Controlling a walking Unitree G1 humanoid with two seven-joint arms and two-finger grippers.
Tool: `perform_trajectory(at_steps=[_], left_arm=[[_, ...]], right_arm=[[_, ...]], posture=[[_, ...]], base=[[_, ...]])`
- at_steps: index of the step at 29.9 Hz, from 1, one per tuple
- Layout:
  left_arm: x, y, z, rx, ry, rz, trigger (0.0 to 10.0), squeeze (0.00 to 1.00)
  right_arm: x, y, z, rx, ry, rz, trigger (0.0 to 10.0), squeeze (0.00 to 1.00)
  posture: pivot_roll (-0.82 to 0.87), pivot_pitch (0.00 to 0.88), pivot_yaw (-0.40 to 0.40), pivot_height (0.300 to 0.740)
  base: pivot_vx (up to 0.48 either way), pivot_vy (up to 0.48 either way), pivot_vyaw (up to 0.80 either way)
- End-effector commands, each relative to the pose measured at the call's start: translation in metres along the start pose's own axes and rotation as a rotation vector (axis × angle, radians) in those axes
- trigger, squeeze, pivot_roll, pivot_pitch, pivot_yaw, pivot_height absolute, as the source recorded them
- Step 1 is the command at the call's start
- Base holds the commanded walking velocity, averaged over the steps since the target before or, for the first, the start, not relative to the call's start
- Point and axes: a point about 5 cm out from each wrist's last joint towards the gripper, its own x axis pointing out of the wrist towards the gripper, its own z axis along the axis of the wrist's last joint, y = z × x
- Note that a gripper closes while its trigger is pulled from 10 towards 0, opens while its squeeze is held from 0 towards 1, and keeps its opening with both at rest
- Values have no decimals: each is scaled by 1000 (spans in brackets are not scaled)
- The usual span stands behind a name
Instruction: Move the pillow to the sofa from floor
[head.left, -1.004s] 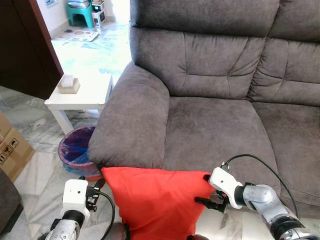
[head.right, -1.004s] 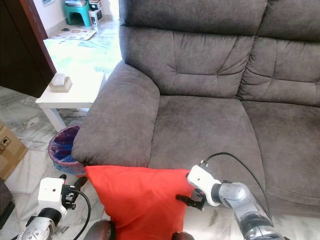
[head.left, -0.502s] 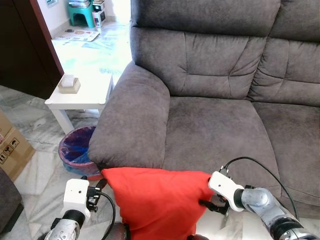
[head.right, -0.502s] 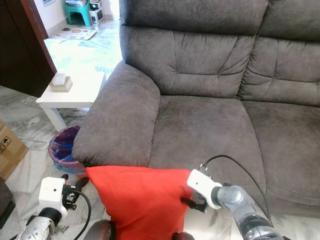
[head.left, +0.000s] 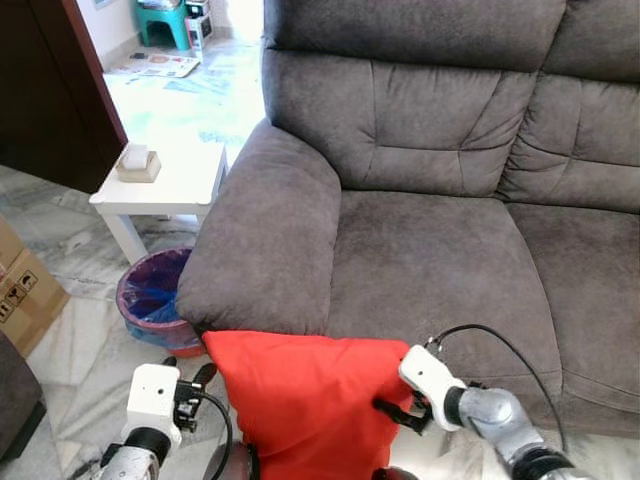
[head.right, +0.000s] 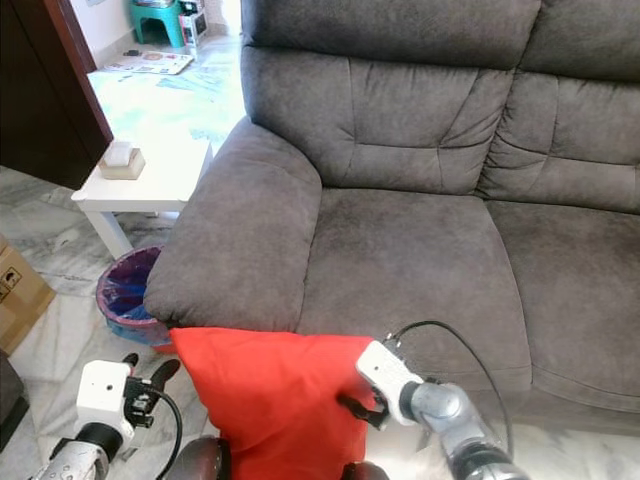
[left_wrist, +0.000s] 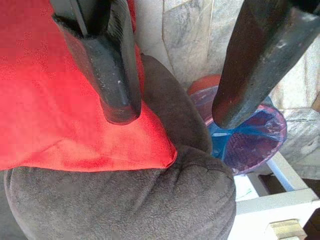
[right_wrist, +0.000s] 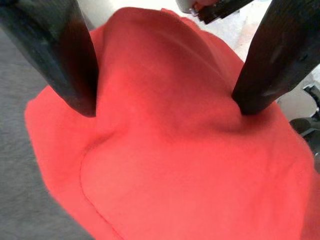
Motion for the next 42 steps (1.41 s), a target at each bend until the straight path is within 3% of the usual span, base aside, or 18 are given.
perform_trajectory(at_steps=[1,5,6,7,26,42], left_arm=[[-4,0,-2,-4,20,-1,10000,0],[-7,1,-2,-3,24,-1,10000,0],[-8,1,-2,-3,27,-1,10000,0],[-8,1,-2,-2,30,-1,10000,0],[-9,-3,0,-22,32,-2,10000,0],[-1,-4,3,-41,4,-1,10000,0]], right_arm=[[1,9,-10,5,33,15,10000,0],[3,10,-10,18,29,-2,10000,0],[3,10,-10,20,26,-8,4078,0],[4,11,-9,22,23,-12,0,0],[4,14,-10,37,3,-14,0,0],[3,9,-3,109,-77,-52,0,0]], posture=[[189,174,-32,608],[192,180,-32,608],[194,184,-31,608],[195,185,-31,608],[181,187,-29,608],[154,157,-31,608]], base=[[0,0,0],[0,0,0],[0,0,0],[0,0,0],[0,0,0],[0,0,50]])
